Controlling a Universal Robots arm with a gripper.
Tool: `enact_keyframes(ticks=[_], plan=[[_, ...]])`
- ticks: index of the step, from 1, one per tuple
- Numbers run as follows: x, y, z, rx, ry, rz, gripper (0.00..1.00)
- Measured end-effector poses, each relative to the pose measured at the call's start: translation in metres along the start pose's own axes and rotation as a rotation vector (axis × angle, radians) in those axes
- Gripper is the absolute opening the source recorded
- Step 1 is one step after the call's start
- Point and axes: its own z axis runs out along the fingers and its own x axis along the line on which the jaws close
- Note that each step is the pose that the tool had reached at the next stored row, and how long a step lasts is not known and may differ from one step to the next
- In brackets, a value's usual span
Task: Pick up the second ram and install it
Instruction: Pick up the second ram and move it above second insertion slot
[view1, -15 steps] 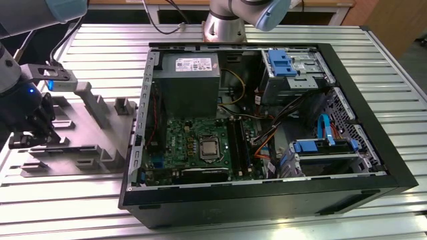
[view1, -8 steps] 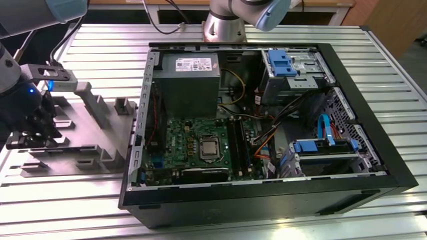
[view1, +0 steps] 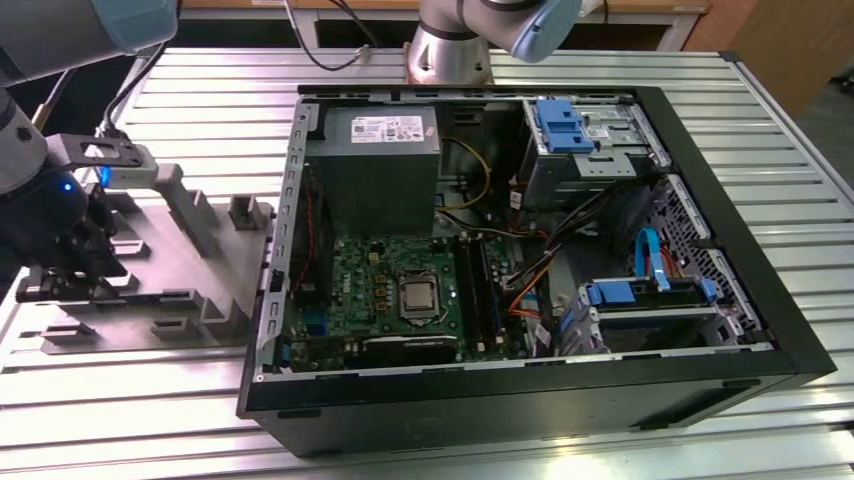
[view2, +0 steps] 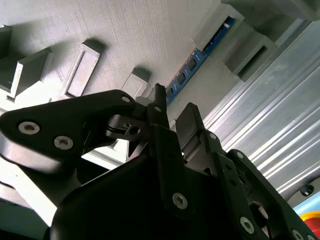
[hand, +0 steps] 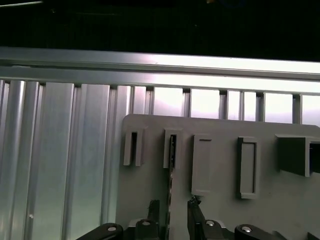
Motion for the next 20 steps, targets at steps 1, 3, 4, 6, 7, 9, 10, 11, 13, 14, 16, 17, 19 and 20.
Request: enact_keyframes(ticks=[1, 3, 4, 6, 7, 9, 10, 11, 13, 14, 16, 17, 19, 20], plan=[[0.0, 0.0001, 0.0018, 0.0001, 0.0001, -0.001, 0.36], [0.0, 0.0004, 0.0054, -0.0001, 0.0003, -0.003, 0.36], [0.0, 0.0005, 0.0071, 0.0, 0.0002, -0.003, 0.36], [0.0, 0.0008, 0.0093, -0.0001, 0.0004, -0.005, 0.36], [0.0, 0.0009, 0.0102, -0.0001, 0.0004, -0.005, 0.36], [0.0, 0.0012, 0.0125, 0.0, 0.0004, -0.006, 0.36], [0.0, 0.0013, 0.0141, 0.0, 0.0003, -0.006, 0.36], [0.0, 0.0015, 0.0156, -0.0001, 0.0004, -0.007, 0.36], [-0.0001, 0.0022, 0.0178, -0.0001, 0.0005, -0.009, 0.36], [-0.0001, 0.0027, 0.0185, -0.0001, 0.0006, -0.01, 0.36], [-0.0001, 0.0039, 0.0196, 0.0001, 0.0004, -0.014, 0.36], [-0.0001, 0.0044, 0.0201, 0.0, 0.0005, -0.016, 0.36], [-0.0001, 0.0044, 0.0204, 0.0, 0.0004, -0.016, 0.36], [-0.0001, 0.0044, 0.0204, -0.0001, 0.0004, -0.017, 0.36]])
